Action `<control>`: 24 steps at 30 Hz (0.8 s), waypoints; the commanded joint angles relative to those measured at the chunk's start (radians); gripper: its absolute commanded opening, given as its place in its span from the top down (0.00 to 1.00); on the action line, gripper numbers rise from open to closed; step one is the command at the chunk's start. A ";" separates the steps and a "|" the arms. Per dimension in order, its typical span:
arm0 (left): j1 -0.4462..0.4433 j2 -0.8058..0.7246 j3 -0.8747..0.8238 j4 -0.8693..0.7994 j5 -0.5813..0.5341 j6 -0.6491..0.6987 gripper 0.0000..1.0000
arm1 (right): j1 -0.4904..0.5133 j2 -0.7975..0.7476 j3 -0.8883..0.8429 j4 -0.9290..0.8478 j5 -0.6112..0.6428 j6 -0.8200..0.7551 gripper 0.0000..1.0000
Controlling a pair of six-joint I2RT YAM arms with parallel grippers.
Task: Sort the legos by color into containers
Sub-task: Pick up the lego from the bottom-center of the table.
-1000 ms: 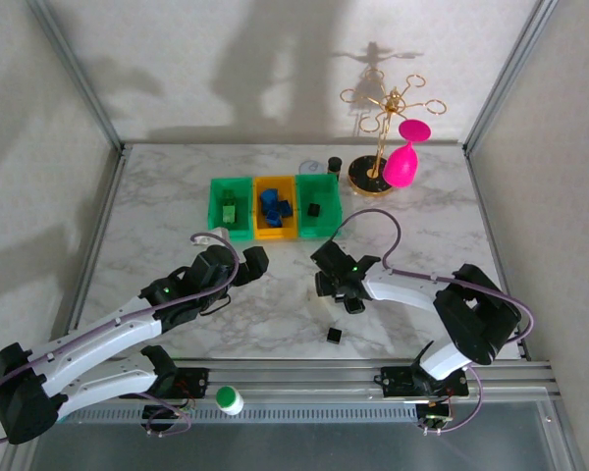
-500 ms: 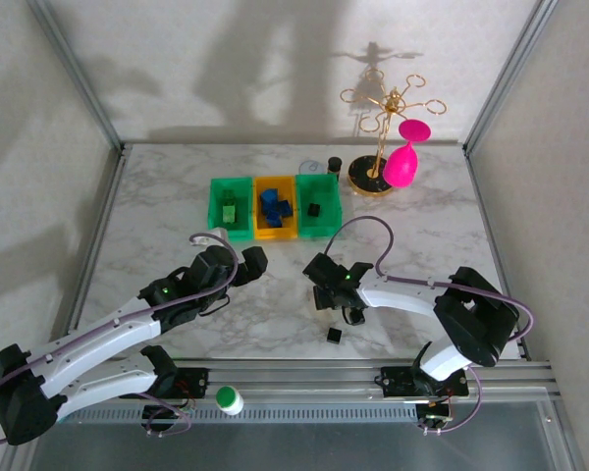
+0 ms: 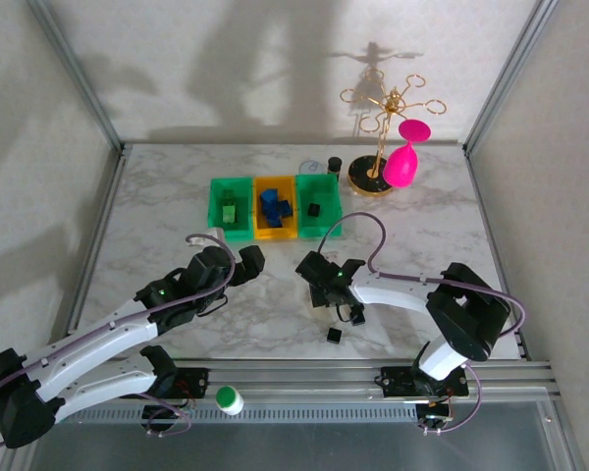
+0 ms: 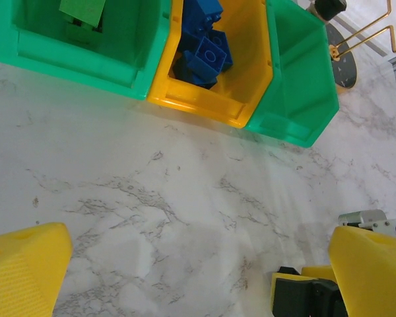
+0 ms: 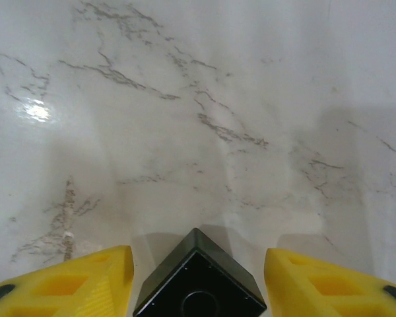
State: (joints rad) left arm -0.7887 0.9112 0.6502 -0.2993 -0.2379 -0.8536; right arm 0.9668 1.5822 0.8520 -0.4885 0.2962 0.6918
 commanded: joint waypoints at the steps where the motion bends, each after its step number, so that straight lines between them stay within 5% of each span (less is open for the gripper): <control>1: -0.007 -0.005 0.008 -0.028 -0.035 -0.006 0.00 | 0.008 0.007 0.004 -0.039 0.043 0.001 0.44; 24: -0.007 0.022 0.027 -0.019 -0.035 0.006 0.01 | 0.008 -0.045 0.011 -0.022 0.027 -0.009 0.57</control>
State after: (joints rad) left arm -0.7887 0.9302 0.6506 -0.2993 -0.2405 -0.8528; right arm 0.9668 1.5784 0.8516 -0.4911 0.3031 0.6849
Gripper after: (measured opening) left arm 0.996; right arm 0.437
